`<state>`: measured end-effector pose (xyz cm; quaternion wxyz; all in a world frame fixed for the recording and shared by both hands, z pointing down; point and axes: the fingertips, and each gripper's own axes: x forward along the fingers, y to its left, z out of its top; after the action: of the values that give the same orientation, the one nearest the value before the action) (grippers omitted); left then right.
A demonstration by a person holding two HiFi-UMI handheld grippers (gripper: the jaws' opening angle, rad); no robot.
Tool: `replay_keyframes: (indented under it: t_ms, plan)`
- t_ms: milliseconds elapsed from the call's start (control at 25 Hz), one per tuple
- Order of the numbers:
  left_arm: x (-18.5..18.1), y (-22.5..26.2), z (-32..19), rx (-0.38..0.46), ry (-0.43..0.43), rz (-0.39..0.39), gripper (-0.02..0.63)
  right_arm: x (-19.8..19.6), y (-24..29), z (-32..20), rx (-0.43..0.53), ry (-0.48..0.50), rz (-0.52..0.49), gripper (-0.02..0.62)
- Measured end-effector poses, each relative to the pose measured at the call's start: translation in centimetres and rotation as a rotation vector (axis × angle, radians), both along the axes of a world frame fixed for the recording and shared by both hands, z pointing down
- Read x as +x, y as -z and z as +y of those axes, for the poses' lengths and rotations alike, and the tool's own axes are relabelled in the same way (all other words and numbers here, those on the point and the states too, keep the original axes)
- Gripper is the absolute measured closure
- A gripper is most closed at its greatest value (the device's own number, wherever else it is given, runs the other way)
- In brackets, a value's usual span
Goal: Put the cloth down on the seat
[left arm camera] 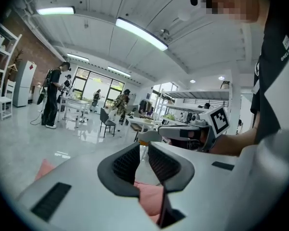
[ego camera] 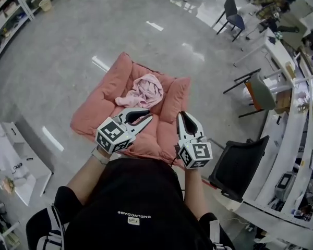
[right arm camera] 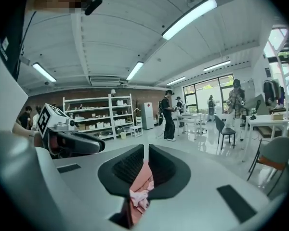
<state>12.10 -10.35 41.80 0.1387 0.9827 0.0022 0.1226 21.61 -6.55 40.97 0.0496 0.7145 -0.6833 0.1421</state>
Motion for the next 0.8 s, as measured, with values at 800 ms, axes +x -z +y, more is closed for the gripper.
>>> replay_keyframes:
  t_ms: [800]
  plan:
    - [6.4, 2.7, 5.2, 0.046, -0.188, 0.034, 0.563, 6.3, 1.5, 9.7, 0.209, -0.277, -0.196, 0.546]
